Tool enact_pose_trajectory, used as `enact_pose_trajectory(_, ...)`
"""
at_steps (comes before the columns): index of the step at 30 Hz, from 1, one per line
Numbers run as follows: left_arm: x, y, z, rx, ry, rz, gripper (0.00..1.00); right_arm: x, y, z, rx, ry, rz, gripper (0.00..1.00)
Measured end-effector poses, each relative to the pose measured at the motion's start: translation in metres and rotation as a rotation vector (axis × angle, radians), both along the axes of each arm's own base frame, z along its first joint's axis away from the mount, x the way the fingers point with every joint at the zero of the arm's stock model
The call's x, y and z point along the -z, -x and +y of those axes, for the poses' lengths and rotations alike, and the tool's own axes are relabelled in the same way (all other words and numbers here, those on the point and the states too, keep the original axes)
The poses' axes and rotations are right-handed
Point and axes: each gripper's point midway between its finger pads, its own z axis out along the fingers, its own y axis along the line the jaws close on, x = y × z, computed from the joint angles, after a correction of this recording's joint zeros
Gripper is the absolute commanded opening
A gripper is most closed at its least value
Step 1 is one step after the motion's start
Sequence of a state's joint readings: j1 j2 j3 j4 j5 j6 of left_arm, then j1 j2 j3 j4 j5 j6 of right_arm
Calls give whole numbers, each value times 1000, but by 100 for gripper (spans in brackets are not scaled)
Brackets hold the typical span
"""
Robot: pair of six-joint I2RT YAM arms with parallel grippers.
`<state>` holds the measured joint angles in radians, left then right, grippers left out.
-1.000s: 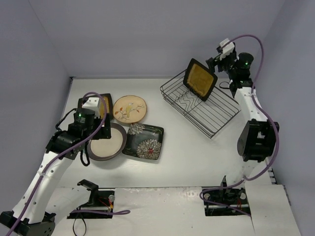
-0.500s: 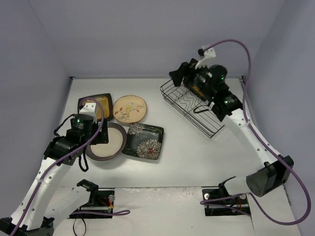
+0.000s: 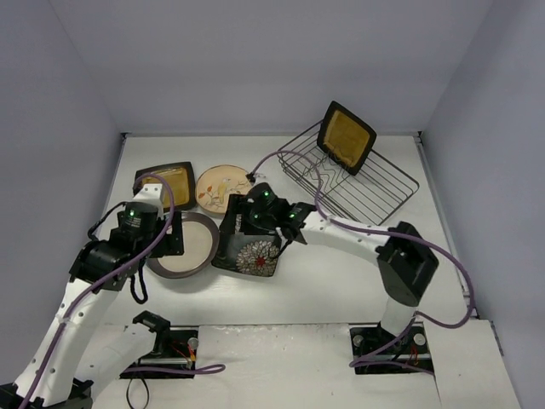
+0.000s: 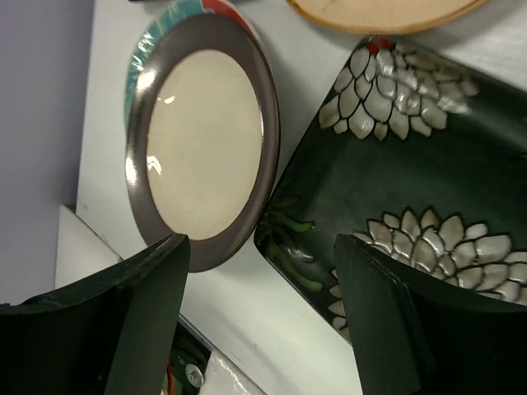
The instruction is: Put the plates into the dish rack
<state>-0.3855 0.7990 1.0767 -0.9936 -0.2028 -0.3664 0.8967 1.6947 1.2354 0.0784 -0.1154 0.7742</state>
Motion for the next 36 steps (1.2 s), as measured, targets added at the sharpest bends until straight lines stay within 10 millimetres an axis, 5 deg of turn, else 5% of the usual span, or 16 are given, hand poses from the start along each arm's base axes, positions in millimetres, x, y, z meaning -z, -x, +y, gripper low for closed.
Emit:
enact_pose_trajectory(6, -9, 9, 4, -4, 17, -32, 80, 55, 7, 35, -10, 17, 118, 67)
enact_pose_trajectory(12, -13, 17, 7, -4, 17, -35, 80, 82, 6, 55, -7, -19, 175, 56)
enact_pose_trajectory(22, -12, 20, 9, -6, 9, -23, 80, 85, 0, 83, -35, -91, 177, 41)
enact_pose_trajectory(30, -11, 19, 8, -5, 6, -17, 80, 92, -1, 87, -37, -100, 198, 0)
enact_pose_trajectory(36, -9, 17, 8, -5, 1, -6, 80, 84, -5, 88, -63, -83, 150, 0)
